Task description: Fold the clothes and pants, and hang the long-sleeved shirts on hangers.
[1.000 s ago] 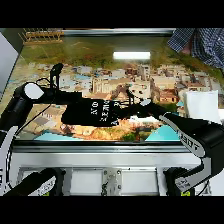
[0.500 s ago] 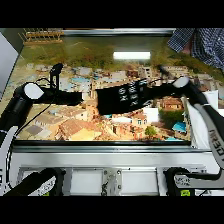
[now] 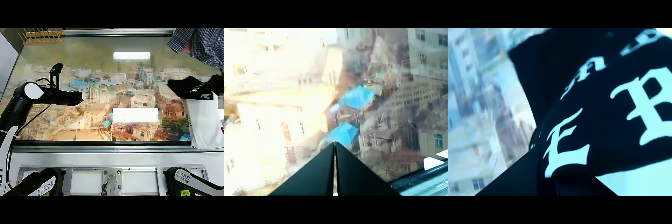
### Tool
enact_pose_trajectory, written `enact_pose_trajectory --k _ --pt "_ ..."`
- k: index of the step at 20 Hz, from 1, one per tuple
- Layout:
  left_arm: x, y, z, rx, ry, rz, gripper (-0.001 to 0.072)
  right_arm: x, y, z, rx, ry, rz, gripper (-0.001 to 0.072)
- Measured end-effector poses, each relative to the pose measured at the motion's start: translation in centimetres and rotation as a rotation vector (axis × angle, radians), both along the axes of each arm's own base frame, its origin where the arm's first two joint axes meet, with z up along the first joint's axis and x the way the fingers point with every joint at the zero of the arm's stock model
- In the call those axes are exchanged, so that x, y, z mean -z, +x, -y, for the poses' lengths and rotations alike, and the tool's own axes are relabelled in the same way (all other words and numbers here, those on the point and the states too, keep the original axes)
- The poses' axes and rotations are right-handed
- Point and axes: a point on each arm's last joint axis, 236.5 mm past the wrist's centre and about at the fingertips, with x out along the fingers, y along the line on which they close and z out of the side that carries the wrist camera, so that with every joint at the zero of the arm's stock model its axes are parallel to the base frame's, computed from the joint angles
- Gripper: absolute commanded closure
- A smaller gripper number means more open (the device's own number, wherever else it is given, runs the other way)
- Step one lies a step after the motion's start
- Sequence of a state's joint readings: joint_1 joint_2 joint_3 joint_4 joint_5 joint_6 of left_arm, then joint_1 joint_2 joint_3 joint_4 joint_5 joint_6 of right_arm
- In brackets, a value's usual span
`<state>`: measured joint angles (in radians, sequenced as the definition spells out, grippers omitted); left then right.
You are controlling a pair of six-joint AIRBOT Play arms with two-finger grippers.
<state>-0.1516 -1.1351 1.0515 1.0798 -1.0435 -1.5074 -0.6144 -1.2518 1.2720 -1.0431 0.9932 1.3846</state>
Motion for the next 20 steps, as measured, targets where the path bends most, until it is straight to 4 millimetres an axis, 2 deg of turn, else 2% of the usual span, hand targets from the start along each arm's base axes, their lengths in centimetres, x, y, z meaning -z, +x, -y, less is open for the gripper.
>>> enact_pose_trajectory --k 3,7,10,13,16,20 --pt "0.0 0.0 0.0 0.000 0.000 0.000 0.0700 -3.0 -0.8 2.5 0.080 -0.022 0.082 0.0691" --pt "0.0 0.0 0.0 0.000 0.000 0.000 0.0700 -7.2 -2.3 3.8 0.133 -0.095 0.165 0.0691" --pt "0.0 0.0 0.0 0.000 0.000 0.000 0.0700 -8.7 -4.6 4.7 0.183 -0.173 0.140 0.0691" --pt "0.0 0.0 0.0 0.001 0.001 0.000 0.0700 -8.1 -7.5 5.1 0.212 -0.225 0.041 0.0691" --pt "0.0 0.0 0.0 0.001 0.001 0.000 0.0700 -5.7 -10.2 5.1 0.237 -0.232 -0.080 0.0691" --pt "0.1 -0.1 0.0 0.003 0.002 -0.002 0.0700 -1.5 -13.9 5.0 0.272 -0.231 -0.237 0.0691"
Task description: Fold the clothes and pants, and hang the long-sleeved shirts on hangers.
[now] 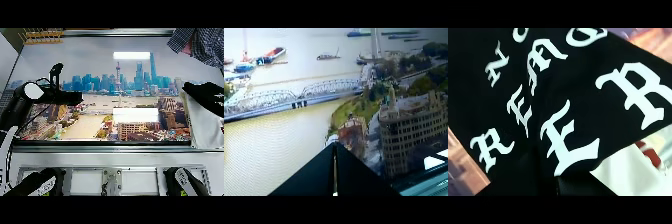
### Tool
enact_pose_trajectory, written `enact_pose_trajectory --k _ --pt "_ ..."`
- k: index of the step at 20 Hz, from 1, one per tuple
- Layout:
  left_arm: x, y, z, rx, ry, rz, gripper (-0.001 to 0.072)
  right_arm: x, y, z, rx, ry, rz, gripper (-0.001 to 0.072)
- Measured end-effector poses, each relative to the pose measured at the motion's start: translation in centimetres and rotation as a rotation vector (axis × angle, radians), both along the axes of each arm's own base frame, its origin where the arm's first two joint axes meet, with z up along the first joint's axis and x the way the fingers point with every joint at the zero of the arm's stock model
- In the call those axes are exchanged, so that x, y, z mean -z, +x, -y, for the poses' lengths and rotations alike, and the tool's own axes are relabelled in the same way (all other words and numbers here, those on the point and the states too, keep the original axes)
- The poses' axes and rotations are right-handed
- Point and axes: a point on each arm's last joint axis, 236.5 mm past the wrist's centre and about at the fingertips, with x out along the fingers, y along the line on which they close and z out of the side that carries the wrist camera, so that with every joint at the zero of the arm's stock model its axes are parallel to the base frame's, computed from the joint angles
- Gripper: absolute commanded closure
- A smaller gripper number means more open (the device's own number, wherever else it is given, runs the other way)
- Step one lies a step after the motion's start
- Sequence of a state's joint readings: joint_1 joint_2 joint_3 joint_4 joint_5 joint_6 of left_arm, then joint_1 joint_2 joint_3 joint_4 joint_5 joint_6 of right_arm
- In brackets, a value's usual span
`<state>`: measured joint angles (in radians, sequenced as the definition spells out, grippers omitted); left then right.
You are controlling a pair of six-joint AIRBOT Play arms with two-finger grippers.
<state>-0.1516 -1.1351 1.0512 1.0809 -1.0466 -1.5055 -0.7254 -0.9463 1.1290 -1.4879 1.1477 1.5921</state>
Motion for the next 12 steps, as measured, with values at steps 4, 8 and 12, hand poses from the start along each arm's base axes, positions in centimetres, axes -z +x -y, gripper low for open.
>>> enact_pose_trajectory --k 4,8,12 --pt "0.0 0.0 0.0 0.005 0.002 0.001 0.0700 4.0 -2.5 -0.5 0.019 0.030 -0.113 0.0691" --pt "0.1 -0.3 0.0 0.016 0.005 -0.008 0.0700 6.7 -4.2 -1.1 0.024 0.058 -0.191 0.0691" --pt "0.2 -0.5 0.0 0.024 0.008 -0.014 0.0700 8.1 -5.4 -1.2 0.040 0.069 -0.240 0.0690"
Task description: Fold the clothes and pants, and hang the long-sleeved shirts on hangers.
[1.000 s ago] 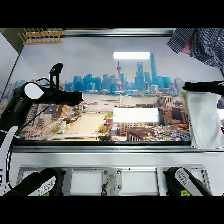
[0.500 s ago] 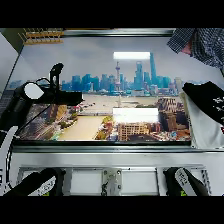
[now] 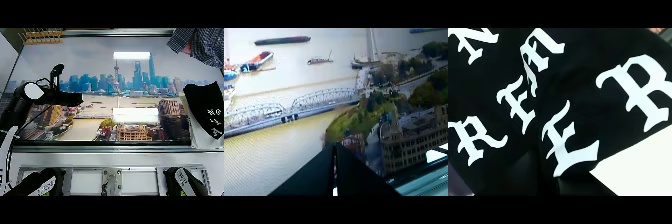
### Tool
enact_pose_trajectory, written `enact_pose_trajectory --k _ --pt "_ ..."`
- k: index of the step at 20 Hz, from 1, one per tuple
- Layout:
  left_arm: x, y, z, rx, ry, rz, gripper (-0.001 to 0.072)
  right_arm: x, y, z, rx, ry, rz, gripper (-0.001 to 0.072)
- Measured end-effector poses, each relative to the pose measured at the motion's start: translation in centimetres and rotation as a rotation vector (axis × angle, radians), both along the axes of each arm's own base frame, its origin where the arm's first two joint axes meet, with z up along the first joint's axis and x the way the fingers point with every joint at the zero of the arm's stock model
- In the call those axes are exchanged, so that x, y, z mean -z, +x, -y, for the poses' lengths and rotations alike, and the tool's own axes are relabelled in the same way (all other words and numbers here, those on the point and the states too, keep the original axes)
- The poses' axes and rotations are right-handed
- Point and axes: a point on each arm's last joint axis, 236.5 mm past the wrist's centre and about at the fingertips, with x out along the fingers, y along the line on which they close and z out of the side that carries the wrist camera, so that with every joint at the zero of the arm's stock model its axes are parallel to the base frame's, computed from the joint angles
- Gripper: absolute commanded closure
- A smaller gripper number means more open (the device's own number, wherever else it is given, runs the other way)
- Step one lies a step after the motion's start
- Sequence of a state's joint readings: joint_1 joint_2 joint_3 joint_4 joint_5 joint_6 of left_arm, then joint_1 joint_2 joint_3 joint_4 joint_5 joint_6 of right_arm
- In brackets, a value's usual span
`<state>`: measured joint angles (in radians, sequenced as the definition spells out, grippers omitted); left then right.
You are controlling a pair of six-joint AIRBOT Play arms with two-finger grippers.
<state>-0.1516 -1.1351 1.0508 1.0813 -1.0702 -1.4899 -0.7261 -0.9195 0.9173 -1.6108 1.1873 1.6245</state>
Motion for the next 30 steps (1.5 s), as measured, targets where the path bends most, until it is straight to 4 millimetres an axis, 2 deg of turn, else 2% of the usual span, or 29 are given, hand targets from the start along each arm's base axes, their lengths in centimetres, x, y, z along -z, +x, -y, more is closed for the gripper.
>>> enact_pose_trajectory --k 5,13,14,15,16,19,21,23,26,28,30 --pt "0.0 -0.1 0.0 0.004 0.001 -0.001 0.0700 0.7 -1.3 0.3 0.031 0.010 -0.038 0.0690" --pt "0.0 -0.1 0.0 0.004 0.002 -0.001 0.0700 2.1 -2.9 -0.5 0.045 0.053 -0.096 0.0663" --pt "0.0 -0.1 0.0 0.005 0.002 -0.002 0.0700 2.2 -3.0 -0.6 0.046 0.057 -0.101 0.0483" --pt "0.0 -0.1 0.0 0.004 0.001 -0.002 0.0700 2.3 -3.2 -0.7 0.046 0.059 -0.106 0.0262" --pt "0.0 -0.1 0.0 0.004 0.001 -0.002 0.0700 2.2 -3.2 -0.8 0.046 0.060 -0.107 0.0195" --pt "0.0 -0.1 0.0 0.004 0.001 -0.002 0.0700 0.9 -2.8 -0.8 0.039 0.022 -0.054 0.0199" --pt "0.0 -0.1 0.0 0.004 0.001 -0.002 0.0700 -1.5 -1.1 -1.0 -0.005 -0.040 0.059 0.0200" --pt "0.0 -0.1 0.0 0.004 0.001 -0.002 0.0700 -4.7 1.4 -2.6 -0.085 -0.088 0.216 0.0200" --pt "0.0 -0.1 0.0 0.003 0.000 -0.002 0.0700 -8.5 4.8 -7.4 -0.259 -0.086 0.408 0.0200" --pt "0.0 -0.1 0.0 0.001 -0.001 -0.003 0.0700 -9.9 6.6 -11.1 -0.378 -0.050 0.489 0.0200" --pt "0.0 -0.1 0.0 0.001 -0.001 -0.002 0.0700 -10.5 7.8 -14.7 -0.487 -0.006 0.531 0.0202"
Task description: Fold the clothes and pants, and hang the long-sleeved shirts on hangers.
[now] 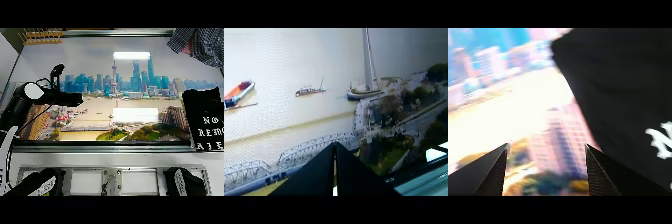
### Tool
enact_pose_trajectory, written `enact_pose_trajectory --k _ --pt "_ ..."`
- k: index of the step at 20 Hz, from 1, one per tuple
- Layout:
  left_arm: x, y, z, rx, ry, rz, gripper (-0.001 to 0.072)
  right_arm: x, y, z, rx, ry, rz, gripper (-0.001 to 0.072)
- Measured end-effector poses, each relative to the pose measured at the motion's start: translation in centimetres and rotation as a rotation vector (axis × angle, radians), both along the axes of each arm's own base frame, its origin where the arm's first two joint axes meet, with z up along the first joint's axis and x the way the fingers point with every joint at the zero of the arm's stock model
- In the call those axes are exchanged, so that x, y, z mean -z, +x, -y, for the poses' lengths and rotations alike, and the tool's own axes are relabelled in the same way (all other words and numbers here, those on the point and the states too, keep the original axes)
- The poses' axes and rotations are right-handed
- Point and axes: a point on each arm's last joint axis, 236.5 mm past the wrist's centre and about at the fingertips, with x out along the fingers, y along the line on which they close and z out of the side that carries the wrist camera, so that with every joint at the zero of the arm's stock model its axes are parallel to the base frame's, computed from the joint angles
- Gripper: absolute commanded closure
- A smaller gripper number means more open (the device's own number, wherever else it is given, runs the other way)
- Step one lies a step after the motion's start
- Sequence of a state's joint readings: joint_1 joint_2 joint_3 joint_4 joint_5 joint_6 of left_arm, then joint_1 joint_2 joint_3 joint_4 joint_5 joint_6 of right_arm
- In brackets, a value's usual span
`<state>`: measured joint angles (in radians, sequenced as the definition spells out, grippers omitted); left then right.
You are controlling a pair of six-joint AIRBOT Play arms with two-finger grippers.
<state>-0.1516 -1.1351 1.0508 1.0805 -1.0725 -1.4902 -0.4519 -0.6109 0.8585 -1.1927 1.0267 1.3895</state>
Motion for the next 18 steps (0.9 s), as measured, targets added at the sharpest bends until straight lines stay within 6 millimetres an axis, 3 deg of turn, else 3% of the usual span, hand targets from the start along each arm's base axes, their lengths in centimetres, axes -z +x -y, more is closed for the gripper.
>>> enact_pose_trajectory --k 2,3,5,10,18 --pt "0.0 0.0 0.0 0.000 0.000 0.001 0.0700 -0.1 0.8 -3.0 -0.098 0.020 0.009 0.0206" --pt "0.0 0.0 0.0 0.000 0.000 0.001 0.0700 0.1 1.1 -4.3 -0.139 0.026 0.008 0.0261" --pt "0.0 0.1 0.0 -0.001 -0.001 0.003 0.0700 0.3 1.4 -6.1 -0.200 0.038 0.003 0.0693" --pt "0.0 0.0 0.0 0.000 -0.002 0.002 0.0700 0.7 1.7 -7.9 -0.255 0.052 -0.010 0.0686" --pt "0.0 0.0 0.0 0.001 -0.001 0.003 0.0700 0.9 1.7 -8.3 -0.270 0.057 -0.015 0.0686"
